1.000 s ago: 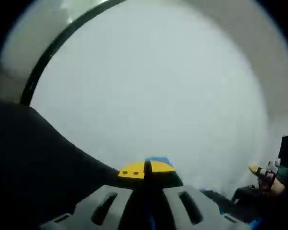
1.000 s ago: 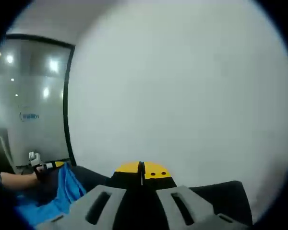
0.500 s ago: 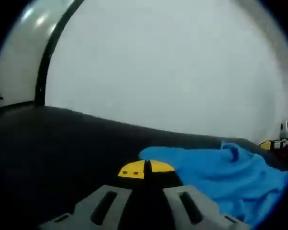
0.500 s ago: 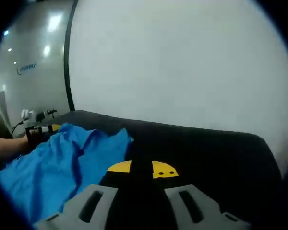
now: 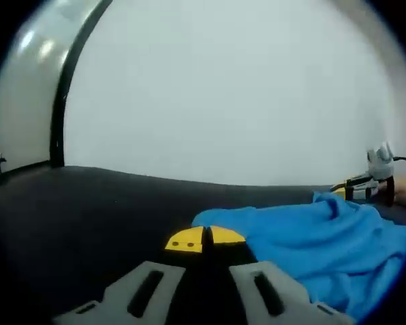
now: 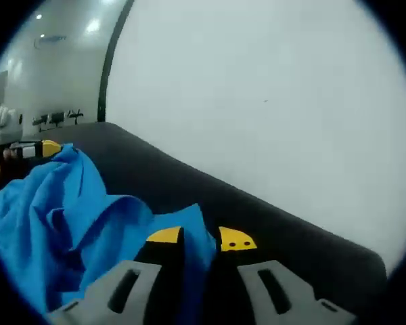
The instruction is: Spread out the cloth and fold it
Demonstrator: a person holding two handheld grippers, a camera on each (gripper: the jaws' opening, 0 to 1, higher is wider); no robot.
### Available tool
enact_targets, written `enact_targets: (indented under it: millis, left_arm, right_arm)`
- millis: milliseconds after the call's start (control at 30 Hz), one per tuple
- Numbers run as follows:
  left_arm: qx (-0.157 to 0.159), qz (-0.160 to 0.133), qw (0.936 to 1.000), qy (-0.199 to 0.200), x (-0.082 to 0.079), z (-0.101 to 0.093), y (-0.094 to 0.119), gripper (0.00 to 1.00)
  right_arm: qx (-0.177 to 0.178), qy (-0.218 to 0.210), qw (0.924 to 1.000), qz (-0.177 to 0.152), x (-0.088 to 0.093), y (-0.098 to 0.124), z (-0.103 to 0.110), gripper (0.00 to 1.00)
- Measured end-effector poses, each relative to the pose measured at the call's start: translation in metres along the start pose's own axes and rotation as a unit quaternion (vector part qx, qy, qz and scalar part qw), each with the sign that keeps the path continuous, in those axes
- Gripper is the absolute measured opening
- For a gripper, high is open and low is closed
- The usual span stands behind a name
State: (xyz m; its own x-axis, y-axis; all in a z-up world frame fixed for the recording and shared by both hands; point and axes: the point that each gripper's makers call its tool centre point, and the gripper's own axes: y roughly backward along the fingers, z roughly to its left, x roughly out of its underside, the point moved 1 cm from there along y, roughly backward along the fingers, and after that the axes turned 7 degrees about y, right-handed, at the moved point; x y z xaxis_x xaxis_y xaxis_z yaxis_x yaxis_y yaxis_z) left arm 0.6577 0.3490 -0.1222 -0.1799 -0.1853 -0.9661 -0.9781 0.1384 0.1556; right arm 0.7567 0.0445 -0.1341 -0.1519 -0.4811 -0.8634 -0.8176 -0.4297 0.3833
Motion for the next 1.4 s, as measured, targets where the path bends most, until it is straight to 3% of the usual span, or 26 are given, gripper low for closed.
enact_targets:
  millis: [67, 167, 233, 300, 367, 500, 567, 633, 700, 767, 833, 867, 933, 1000, 1067, 1167, 1200, 1233, 1300, 1333, 1400]
  left_arm:
    - [0.003, 0.001, 1.0000, -0.006, 0.000, -0.001, -0.001, 0.00]
    - [0.003, -0.003, 1.0000, -0.008, -0.001, -0.001, -0.001, 0.00]
    - [0.004, -0.005, 1.0000, -0.004, -0.003, -0.001, 0.001, 0.00]
    - [0.002, -0.007, 1.0000, 0.000, -0.004, -0.001, 0.001, 0.00]
    - [0.002, -0.008, 1.0000, 0.005, -0.005, 0.000, 0.001, 0.00]
    - [0.008, -0.014, 0.9996, 0.023, -0.008, -0.001, 0.004, 0.00]
    - [0.032, -0.019, 0.9981, 0.050, -0.012, -0.007, 0.004, 0.00]
    - [0.072, -0.007, 0.9957, 0.058, -0.011, -0.017, 0.010, 0.00]
    - [0.055, 0.004, 0.9961, 0.069, -0.021, -0.015, 0.012, 0.00]
    - [0.047, -0.011, 0.9969, 0.062, -0.048, -0.022, 0.018, 0.00]
    - [0.068, -0.033, 0.9945, 0.073, -0.093, -0.043, 0.030, 0.00]
    - [0.073, -0.034, 0.9946, 0.066, -0.111, -0.050, 0.035, 0.00]
    - [0.081, -0.063, 0.9939, 0.039, -0.152, -0.066, 0.049, 0.00]
    - [0.101, -0.086, 0.9899, 0.051, -0.191, -0.085, 0.066, 0.00]
    - [0.136, -0.109, 0.9806, 0.091, -0.233, -0.106, 0.089, 0.00]
    - [0.166, -0.142, 0.9634, 0.155, -0.286, -0.123, 0.125, 0.00]
    - [0.176, -0.152, 0.9566, 0.176, -0.300, -0.126, 0.136, 0.00]
    - [0.179, -0.157, 0.9537, 0.184, -0.308, -0.126, 0.142, 0.00]
    - [0.188, -0.167, 0.9477, 0.197, -0.321, -0.128, 0.158, 0.00]
    - [0.179, -0.168, 0.9507, 0.190, -0.323, -0.125, 0.161, 0.00]
    - [0.151, -0.176, 0.9599, 0.157, -0.320, -0.116, 0.160, 0.00]
  right_arm:
    - [0.000, -0.003, 1.0000, 0.003, 0.002, -0.008, 0.002, 0.15]
    - [-0.001, -0.018, 0.9998, 0.007, 0.007, -0.006, 0.001, 0.01]
    - [0.000, -0.020, 0.9998, 0.002, 0.004, 0.004, -0.002, 0.00]
    - [0.017, -0.040, 0.9990, -0.014, -0.008, 0.017, -0.019, 0.00]
    - [0.017, -0.075, 0.9959, -0.048, -0.025, 0.041, -0.033, 0.00]
    - [0.025, -0.089, 0.9913, -0.094, -0.059, 0.098, -0.068, 0.00]
    - [0.031, -0.086, 0.9905, -0.103, -0.067, 0.128, -0.078, 0.00]
    - [0.038, -0.076, 0.9904, -0.109, -0.077, 0.161, -0.090, 0.00]
    - [0.067, -0.055, 0.9883, -0.126, -0.091, 0.197, -0.111, 0.00]
    - [0.105, -0.025, 0.9857, -0.130, -0.100, 0.225, -0.131, 0.00]
    - [0.153, -0.022, 0.9778, -0.141, -0.109, 0.255, -0.151, 0.00]
    - [0.167, -0.014, 0.9745, -0.149, -0.115, 0.269, -0.157, 0.00]
    - [0.196, 0.003, 0.9670, -0.163, -0.126, 0.296, -0.168, 0.00]
    - [0.216, 0.019, 0.9594, -0.180, -0.139, 0.322, -0.174, 0.00]
    - [0.219, 0.009, 0.9504, -0.220, -0.155, 0.347, -0.177, 0.00]
    - [0.220, -0.001, 0.9393, -0.264, -0.172, 0.378, -0.179, 0.00]
    - [0.224, -0.010, 0.9323, -0.284, -0.178, 0.392, -0.182, 0.00]
    - [0.227, -0.016, 0.9300, -0.288, -0.179, 0.398, -0.185, 0.00]
    - [0.222, -0.056, 0.9170, -0.327, -0.185, 0.416, -0.192, 0.00]
    - [0.220, -0.068, 0.9156, -0.330, -0.183, 0.418, -0.194, 0.00]
    - [0.234, -0.048, 0.9251, -0.295, -0.170, 0.412, -0.199, 0.00]
